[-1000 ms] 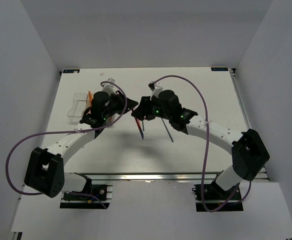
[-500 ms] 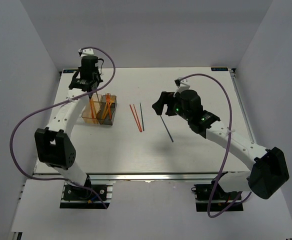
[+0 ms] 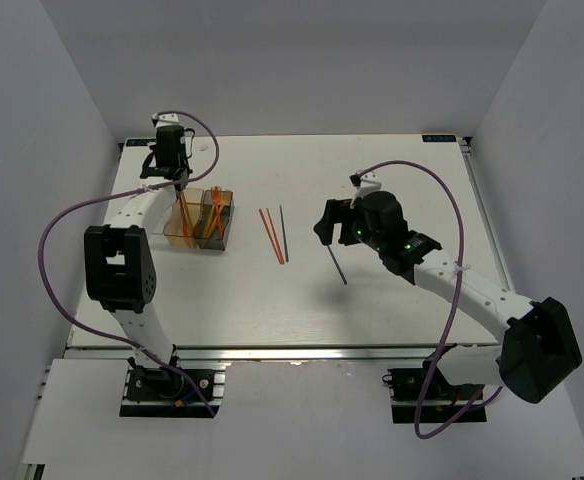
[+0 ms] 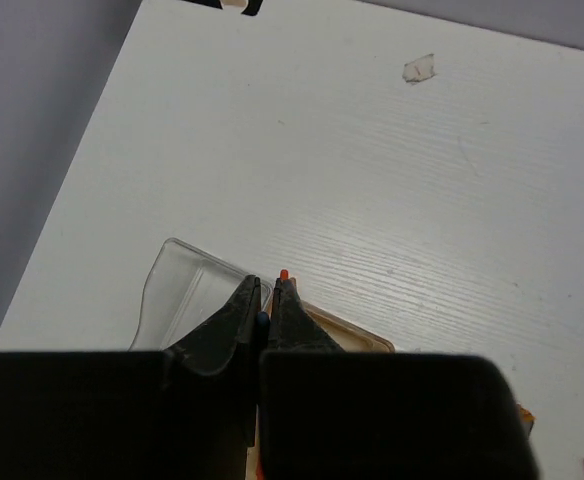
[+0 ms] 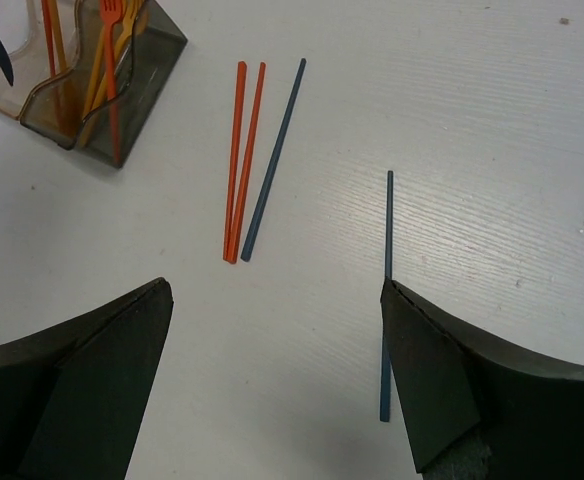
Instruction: Sort the eating utensils into containers
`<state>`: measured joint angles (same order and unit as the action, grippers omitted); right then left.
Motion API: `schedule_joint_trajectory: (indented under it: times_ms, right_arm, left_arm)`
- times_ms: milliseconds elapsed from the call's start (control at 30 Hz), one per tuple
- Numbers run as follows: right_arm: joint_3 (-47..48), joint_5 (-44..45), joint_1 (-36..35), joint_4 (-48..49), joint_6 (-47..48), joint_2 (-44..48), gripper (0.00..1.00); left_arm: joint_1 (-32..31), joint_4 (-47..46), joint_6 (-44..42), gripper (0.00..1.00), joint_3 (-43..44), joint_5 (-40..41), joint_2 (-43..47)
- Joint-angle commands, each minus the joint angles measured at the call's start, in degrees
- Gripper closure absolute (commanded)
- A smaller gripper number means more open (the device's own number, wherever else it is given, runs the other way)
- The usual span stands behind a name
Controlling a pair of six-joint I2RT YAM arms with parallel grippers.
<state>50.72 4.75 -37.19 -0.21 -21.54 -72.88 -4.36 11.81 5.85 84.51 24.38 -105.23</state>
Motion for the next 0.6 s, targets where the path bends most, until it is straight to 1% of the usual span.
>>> schedule_joint_trajectory:
  times_ms: [0,67,167,200,233,267,333,367,433,567]
  right_arm:
    - [-0.1,0.5,0.5,3.0,1.7,0.5,0.11]
    - [-0.2,0.7,0.5,3.3,1.9,-0.2,0.11]
    - [0.1,1.7,0.6,3.4,2.3,-1.2,0.11]
    - [0.1,1.9,0.8,3.4,2.4,-1.4,0.11]
    - [0.2,2.1,1.2,3.3,2.6,-1.9,0.10]
    - [0.3,2.0,1.4,3.2,2.9,-2.3,0.11]
    - [1.5,2.8,2.2,0.7,3.6,-4.4,0.11]
    - [2.0,3.1,2.6,0.3,4.2,-5.2,0.11]
    - [3.9,3.0,3.7,-4.4,4.9,-7.3,0.11]
    - [6.1,3.1,4.6,-9.7,7.0,-13.3,0.11]
  left_arm:
    - [1.5,-6.7,0.4,0.95,-4.5,-1.2,2.0]
    - [1.6,-6.5,0.8,0.91,-4.8,-1.1,1.5]
    - [1.6,-6.8,1.4,0.76,-6.1,-0.8,1.1]
    - [1.6,-7.2,1.7,0.62,-6.5,-0.7,1.2]
    - [1.6,-7.2,1.6,0.54,-6.6,-0.6,1.2]
    - [1.6,-7.1,1.9,0.48,-6.6,-0.4,1.3]
    - [1.6,-6.5,1.9,0.40,-6.5,-0.8,2.2]
    - [1.7,-6.4,2.0,0.38,-6.4,-1.0,2.7]
    - [1.7,-5.8,2.1,0.32,-6.1,-1.7,4.0]
    - [1.6,-1.5,4.1,0.31,-3.7,-2.5,8.9]
